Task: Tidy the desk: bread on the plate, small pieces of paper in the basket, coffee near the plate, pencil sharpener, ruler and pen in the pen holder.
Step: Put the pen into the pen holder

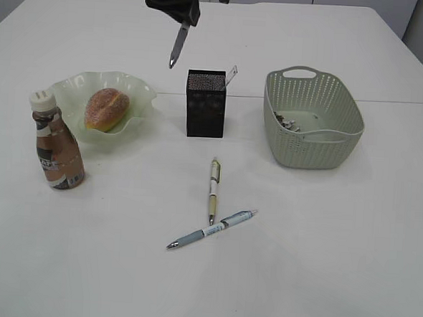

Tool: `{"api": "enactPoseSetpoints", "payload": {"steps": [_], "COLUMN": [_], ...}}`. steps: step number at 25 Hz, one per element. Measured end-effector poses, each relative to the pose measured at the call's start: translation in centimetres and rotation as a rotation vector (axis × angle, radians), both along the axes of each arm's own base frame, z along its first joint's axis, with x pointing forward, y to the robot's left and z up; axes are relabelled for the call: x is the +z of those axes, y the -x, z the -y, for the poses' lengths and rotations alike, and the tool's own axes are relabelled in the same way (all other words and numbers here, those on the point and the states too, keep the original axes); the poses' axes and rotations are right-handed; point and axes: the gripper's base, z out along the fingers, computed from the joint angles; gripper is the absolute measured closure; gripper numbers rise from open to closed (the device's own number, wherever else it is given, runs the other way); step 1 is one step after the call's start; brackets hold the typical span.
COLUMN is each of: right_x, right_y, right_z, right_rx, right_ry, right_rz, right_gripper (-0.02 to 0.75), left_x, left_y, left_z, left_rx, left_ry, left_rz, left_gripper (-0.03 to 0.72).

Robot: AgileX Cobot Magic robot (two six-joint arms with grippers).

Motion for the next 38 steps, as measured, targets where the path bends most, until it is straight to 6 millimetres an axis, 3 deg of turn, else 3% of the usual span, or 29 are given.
{"api": "enactPoseSetpoints", "payload": {"steps": [7, 16, 22, 29, 38], "right_x": [0.0, 0.0, 0.0, 0.0, 0.0], "right_y": [-0.1, -0.1, -0.1, -0.1, -0.2], "right_z": [0.2, 0.2, 0.3, 0.3, 0.3], "right_rx": [-0.003, -0.003, -0.004, -0.004, -0.005], "right_ry": [0.024, 0.025, 0.033, 0.033, 0.040], "right_rz": [0.010, 0.011, 0.014, 0.014, 0.017], "right_gripper": [0.290, 0.290, 0.290, 0.290, 0.290], "left_x": [-1.1, -4.5, -5.6, -5.6, -7.7], "left_y": [-1.1, -1.0, -0.7, -1.8, -4.0], "left_z": [0.9, 2.2, 2.5, 1.2, -0.9], "left_rx": [-0.027, -0.154, -0.250, -0.255, -0.205], "left_ry": [0.118, 0.277, 0.384, 0.423, 0.402], "left_rz": [0.187, 0.361, 0.520, 0.613, 0.606], "left_gripper": [0.624, 0.624, 0.624, 0.624, 0.624]}}
